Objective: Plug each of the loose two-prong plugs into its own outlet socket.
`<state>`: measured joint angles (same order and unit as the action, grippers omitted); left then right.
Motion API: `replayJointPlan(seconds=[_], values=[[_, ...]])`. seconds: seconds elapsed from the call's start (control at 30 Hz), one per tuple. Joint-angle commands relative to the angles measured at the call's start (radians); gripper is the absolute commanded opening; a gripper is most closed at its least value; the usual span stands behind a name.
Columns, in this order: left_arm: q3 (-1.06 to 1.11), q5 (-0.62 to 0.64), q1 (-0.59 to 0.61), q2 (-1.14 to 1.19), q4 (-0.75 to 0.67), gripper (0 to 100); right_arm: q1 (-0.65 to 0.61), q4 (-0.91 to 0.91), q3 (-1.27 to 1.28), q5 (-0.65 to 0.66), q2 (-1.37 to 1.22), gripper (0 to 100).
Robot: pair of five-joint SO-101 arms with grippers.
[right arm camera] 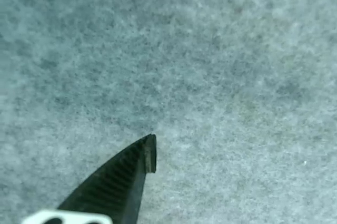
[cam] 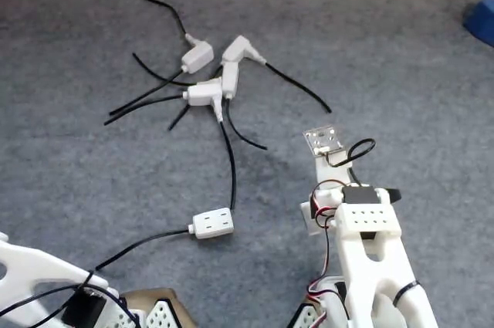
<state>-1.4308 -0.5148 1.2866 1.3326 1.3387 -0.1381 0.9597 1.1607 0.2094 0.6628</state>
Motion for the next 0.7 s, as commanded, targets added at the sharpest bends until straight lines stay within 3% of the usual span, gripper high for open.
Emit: replayJointPlan(seconds=[0.0,0.1,0.27,0.5,0.67], values=[[-0.002,-0.003,-0.001,0.016,-0.014,26,-0.008,0.001,-0.005,0.011,0.015,60.5],[0.001,-0.003,-0.001,0.021,-0.014,20,-0.008,0.001,-0.005,0.011,0.015,60.5],[0.028,-0.005,0.001,0.035,-0.014,0,-0.008,0.001,-0.005,0.011,0.015,60.5],[0.031,0.008,0.005,0.087,-0.003,1,-0.008,0.002,-0.005,0.011,0.016,60.5],[-0.03,0.193,0.008,0.018,0.044,1,-0.008,0.001,-0.005,0.011,0.016,60.5]])
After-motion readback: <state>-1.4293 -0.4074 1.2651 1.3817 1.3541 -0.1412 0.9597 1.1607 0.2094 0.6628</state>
